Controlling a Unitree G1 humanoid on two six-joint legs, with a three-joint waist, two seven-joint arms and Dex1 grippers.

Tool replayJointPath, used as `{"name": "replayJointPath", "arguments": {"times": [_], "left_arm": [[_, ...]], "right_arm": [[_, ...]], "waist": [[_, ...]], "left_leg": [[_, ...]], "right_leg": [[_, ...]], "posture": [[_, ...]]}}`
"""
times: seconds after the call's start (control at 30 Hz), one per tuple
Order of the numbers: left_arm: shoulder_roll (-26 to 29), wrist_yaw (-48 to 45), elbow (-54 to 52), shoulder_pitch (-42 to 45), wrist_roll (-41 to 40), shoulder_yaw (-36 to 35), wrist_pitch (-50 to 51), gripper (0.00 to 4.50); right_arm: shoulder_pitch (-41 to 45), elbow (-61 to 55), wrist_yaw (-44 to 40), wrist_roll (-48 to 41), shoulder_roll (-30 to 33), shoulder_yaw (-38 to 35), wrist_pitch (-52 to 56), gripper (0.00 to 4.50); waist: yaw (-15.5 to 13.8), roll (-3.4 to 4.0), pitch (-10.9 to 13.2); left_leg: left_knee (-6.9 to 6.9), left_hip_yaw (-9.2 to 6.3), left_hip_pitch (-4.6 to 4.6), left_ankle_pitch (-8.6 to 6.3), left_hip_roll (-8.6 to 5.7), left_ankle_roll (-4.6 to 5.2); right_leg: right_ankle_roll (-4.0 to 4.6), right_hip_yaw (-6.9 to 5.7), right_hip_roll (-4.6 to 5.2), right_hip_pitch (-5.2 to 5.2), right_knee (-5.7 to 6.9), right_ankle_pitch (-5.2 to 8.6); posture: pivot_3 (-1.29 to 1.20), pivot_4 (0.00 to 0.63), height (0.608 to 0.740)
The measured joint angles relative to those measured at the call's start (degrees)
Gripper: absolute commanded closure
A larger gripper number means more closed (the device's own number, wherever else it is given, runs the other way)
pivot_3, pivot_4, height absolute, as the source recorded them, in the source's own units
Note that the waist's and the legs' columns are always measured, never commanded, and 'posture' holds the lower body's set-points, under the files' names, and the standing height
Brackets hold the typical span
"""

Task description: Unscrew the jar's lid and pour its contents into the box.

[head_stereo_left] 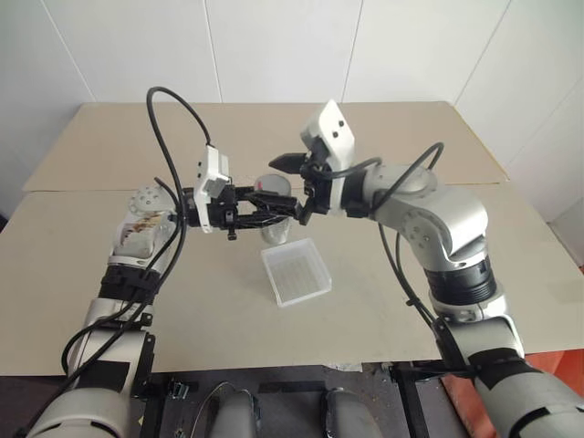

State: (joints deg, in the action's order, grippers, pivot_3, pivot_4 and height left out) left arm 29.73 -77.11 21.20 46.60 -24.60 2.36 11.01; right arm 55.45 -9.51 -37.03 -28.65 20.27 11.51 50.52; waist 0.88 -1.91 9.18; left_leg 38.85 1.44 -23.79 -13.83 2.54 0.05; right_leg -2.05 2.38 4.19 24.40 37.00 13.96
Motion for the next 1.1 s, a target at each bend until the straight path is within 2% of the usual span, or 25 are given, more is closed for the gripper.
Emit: {"name": "replayJointPath", "arguments": {"times": [0.23,0.33,0.43,0.47,0.63,0.7,0.77,0.83,0.93,1.0,1.1], "left_arm": [[0.0,-0.1,0.0,0.0,0.0,-0.2,0.1,2.55],[0.0,-0.1,0.0,0.0,0.0,-0.2,0.1,2.55],[0.0,-0.1,-0.1,0.0,-0.1,-0.4,0.2,2.55],[0.0,-0.1,-0.2,0.0,-0.1,-0.5,0.3,2.55],[0.1,-0.6,-0.6,0.0,-0.5,-1.1,1.0,2.55],[0.6,-2.9,-1.1,0.0,-1.7,-1.2,2.3,2.55],[1.4,-7.2,-2.5,0.0,-3.2,-1.0,3.6,2.55],[2.2,-12.2,-4.5,0.5,-5.2,0.0,5.6,2.55],[3.6,-15.0,-7.7,2.3,-8.6,3.3,8.7,2.55],[5.6,-15.0,-10.2,3.1,-11.6,5.8,10.0,2.55],[8.1,-14.4,-10.8,3.2,-13.2,7.8,10.3,2.55]], "right_arm": [[0.0,0.6,-0.9,1.3,-0.6,0.0,-1.0,0.0],[0.0,1.1,-1.2,1.6,-1.0,-0.1,-1.7,0.59],[0.0,1.2,-1.5,1.9,-1.5,-0.2,-2.3,1.57],[0.0,1.2,-1.6,2.0,-1.6,-0.2,-2.5,1.76],[-0.1,2.4,-4.0,1.9,-1.8,-0.4,-5.0,1.76],[-0.1,4.5,-8.8,1.3,-1.4,-0.6,-8.2,1.76],[0.0,7.5,-17.6,-0.1,-0.5,-0.8,-13.6,1.76],[0.8,12.6,-29.6,-2.1,-0.1,-1.0,-20.4,1.76],[5.0,21.2,-44.6,-5.0,0.8,-0.2,-27.6,1.76],[8.7,26.2,-50.4,-8.4,2.4,3.4,-31.7,1.76],[11.4,31.3,-52.0,-11.5,3.3,8.4,-36.9,1.76]], "waist": [[0.0,0.0,0.0],[0.0,0.0,0.0],[0.1,0.0,0.0],[0.0,0.0,0.0],[0.0,0.0,0.0],[0.1,0.0,0.0],[0.1,0.02,0.0],[0.1,0.04,0.1],[0.2,0.14,0.3],[0.2,0.23,0.4],[0.8,0.24,0.4]], "left_leg": [[0.0,0.0,0.0,0.0,0.0,0.0],[0.0,-0.01,0.0,0.0,0.0,0.0],[0.0,-0.01,0.0,0.0,0.0,0.0],[0.0,-0.01,0.0,0.0,0.0,0.0],[0.0,-0.01,0.0,0.0,0.0,0.0],[0.01,0.0,0.0,0.0,0.0,0.0],[0.0,0.0,0.0,0.0,0.0,0.0],[0.01,0.0,0.01,0.0,0.01,0.0],[0.08,-0.01,0.03,0.0,0.02,0.0],[0.05,-0.02,0.1,0.0,0.05,0.0],[0.02,-0.02,0.15,0.0,0.11,0.0]], "right_leg": [[0.0,0.0,0.0,0.0,0.03,0.0],[0.0,0.0,0.0,0.0,0.03,0.0],[0.0,0.0,-0.01,0.0,0.05,0.0],[0.0,0.0,0.0,0.0,0.05,0.0],[0.0,0.0,0.0,0.0,0.05,0.0],[0.0,0.0,-0.01,0.0,0.03,0.0],[-0.01,-0.01,-0.02,-0.02,0.01,0.0],[-0.01,-0.01,-0.04,-0.03,-0.03,0.0],[-0.02,-0.01,-0.04,-0.05,0.02,-0.01],[-0.01,0.0,-0.05,-0.07,0.06,-0.01],[-0.01,0.02,-0.12,-0.05,0.08,-0.01]], "posture": [[0.0,0.15,0.74],[0.0,0.15,0.74],[0.0,0.15,0.74],[0.0,0.15,0.74],[0.0,0.15,0.74],[0.0,0.15,0.74],[0.0,0.15,0.74],[0.0,0.15,0.74],[0.0,0.15,0.74],[0.0,0.15,0.74],[0.0,0.15,0.74]]}}
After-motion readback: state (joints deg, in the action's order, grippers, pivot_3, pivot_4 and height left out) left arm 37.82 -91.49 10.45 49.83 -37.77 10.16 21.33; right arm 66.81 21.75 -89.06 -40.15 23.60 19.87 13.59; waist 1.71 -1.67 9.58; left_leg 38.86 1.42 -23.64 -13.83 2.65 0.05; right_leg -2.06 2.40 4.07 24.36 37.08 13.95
